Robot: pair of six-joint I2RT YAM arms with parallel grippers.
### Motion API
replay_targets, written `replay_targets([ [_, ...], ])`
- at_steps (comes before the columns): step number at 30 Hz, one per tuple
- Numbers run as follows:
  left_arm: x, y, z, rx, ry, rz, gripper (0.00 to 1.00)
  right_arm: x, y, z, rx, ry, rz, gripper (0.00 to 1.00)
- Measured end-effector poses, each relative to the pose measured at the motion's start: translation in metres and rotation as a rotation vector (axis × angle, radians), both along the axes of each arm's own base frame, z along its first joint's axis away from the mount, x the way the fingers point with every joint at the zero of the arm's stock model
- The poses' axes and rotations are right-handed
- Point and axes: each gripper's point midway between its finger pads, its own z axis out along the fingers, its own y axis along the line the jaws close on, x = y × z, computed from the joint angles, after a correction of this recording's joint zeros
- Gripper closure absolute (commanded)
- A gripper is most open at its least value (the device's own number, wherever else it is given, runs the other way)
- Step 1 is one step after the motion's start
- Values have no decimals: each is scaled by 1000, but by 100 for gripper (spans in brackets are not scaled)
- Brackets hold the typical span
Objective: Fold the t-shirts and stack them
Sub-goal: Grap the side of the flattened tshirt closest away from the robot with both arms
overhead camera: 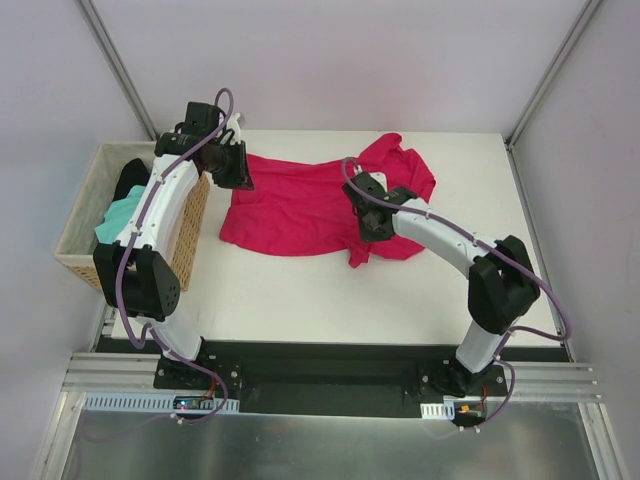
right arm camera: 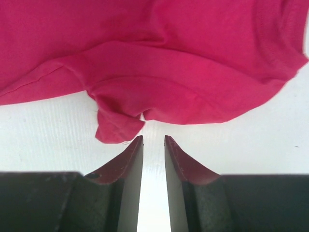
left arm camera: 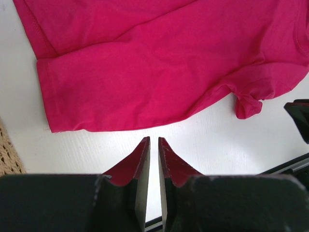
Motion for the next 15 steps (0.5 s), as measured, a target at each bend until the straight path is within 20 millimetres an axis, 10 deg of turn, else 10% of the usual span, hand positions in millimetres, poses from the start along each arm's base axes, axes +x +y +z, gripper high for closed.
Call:
replay_targets([
  [15, -4, 1, -5, 6, 15, 3, 88, -29, 46, -46, 28, 84, 74, 62],
])
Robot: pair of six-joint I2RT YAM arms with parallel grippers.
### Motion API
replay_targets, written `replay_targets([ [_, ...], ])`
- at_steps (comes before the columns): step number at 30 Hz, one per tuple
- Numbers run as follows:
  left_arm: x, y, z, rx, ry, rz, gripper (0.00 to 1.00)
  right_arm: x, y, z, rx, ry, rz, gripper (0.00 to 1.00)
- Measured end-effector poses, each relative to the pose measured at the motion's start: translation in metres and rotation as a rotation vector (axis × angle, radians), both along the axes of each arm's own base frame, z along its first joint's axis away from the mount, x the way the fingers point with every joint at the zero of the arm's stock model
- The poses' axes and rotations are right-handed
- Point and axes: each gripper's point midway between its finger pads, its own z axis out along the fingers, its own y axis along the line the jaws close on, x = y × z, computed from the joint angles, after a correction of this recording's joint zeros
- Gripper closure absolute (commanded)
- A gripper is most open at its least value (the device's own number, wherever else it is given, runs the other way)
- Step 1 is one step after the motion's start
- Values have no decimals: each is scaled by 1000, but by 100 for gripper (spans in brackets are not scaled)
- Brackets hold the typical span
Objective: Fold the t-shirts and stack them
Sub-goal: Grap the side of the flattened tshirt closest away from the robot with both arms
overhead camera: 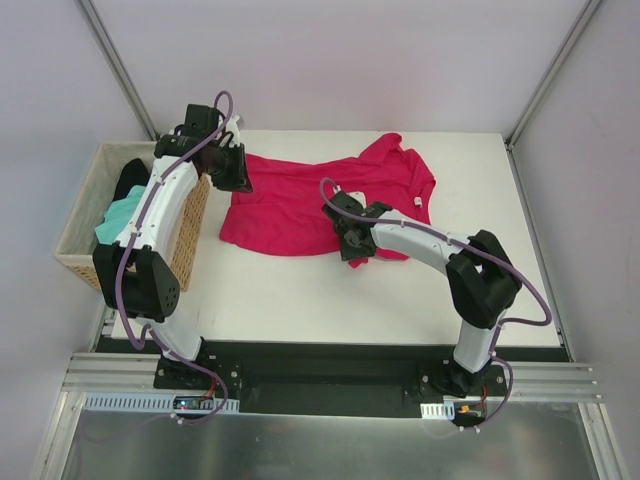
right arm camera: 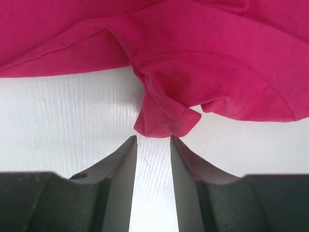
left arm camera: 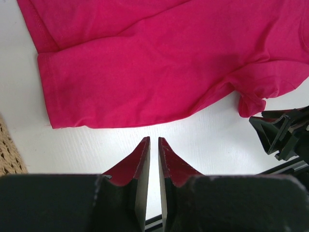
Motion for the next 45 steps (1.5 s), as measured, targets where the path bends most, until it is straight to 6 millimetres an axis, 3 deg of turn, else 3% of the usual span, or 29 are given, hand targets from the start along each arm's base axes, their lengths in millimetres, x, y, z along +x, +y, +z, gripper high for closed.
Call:
replay_targets([
  [17, -4, 1, -1, 2, 3, 1, 88, -18, -6, -25, 4, 40, -62, 63],
  [22, -9, 2, -2, 4, 8, 1, 87, -17, -6, -30, 10, 39, -78, 69],
  [29, -11, 2, -4, 7, 15, 3, 87, -15, -4, -47, -7, 54, -88, 67],
  [45, -14, 6, 0, 27, 23, 13, 87, 22, -11, -43, 19, 22, -145, 66],
])
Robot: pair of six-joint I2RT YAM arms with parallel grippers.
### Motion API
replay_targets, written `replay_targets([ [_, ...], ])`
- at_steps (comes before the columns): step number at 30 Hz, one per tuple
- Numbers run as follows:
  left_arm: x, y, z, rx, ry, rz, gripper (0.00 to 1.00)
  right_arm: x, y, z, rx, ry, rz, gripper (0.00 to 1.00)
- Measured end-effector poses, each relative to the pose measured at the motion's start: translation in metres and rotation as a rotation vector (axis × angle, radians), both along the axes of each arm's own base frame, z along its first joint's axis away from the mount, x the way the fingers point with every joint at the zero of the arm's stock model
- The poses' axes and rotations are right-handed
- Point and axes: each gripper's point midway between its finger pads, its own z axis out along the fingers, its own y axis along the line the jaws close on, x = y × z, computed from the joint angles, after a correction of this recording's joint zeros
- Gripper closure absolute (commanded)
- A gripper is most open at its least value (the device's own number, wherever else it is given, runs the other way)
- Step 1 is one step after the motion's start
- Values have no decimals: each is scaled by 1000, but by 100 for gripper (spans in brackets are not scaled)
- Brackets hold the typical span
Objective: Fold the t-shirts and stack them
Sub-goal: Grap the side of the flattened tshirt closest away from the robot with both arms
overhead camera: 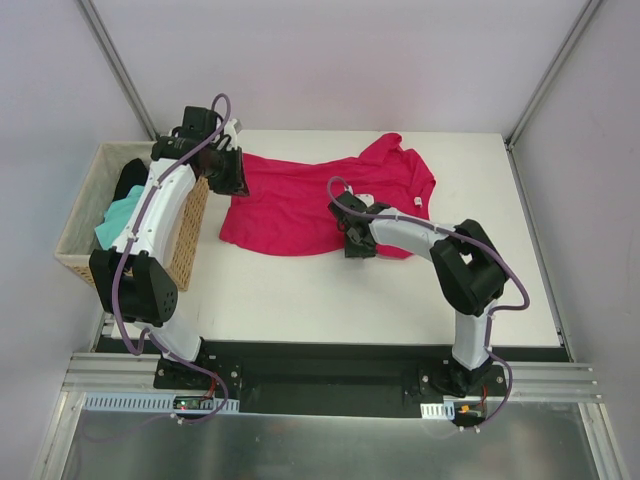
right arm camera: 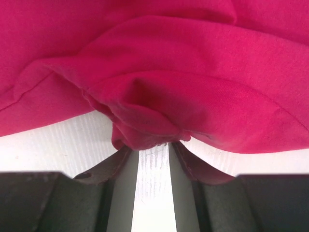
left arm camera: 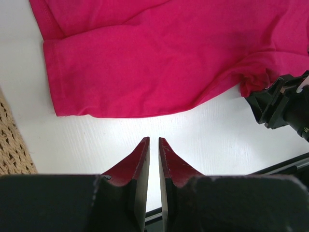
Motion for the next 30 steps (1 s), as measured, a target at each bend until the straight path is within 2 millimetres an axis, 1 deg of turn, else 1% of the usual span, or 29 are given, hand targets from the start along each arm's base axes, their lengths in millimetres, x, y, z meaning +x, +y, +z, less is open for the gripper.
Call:
replay_targets([
  [6, 5, -1, 9, -4, -26, -1, 88, 2, 2, 3, 4, -5, 2, 64],
  [10, 8, -1, 11, -5, -31, -1, 88, 3, 0, 4, -5, -10, -1, 64],
  [16, 13, -3, 8, -10, -21, -4, 88, 9, 0, 16, -19, -38, 5, 63],
  [20, 14, -3, 5, -9, -13, -4, 88, 13, 0, 23, -26, -56, 8, 64],
  [23, 15, -4, 6, -10, -17, -5, 88, 15, 0, 25, -31, -59, 14, 73],
  [24, 15, -4, 7, -10, -18, -5, 88, 15, 0, 26, -34, -61, 17, 81],
  [26, 15, -3, 7, -10, -20, -4, 88, 16, 0, 28, -40, -64, 25, 88],
  [27, 15, -3, 7, -10, -19, -5, 88, 17, 0, 29, -42, -67, 25, 93],
  [30, 15, -3, 7, -10, -19, -5, 88, 20, 0, 33, -46, -78, 25, 99],
])
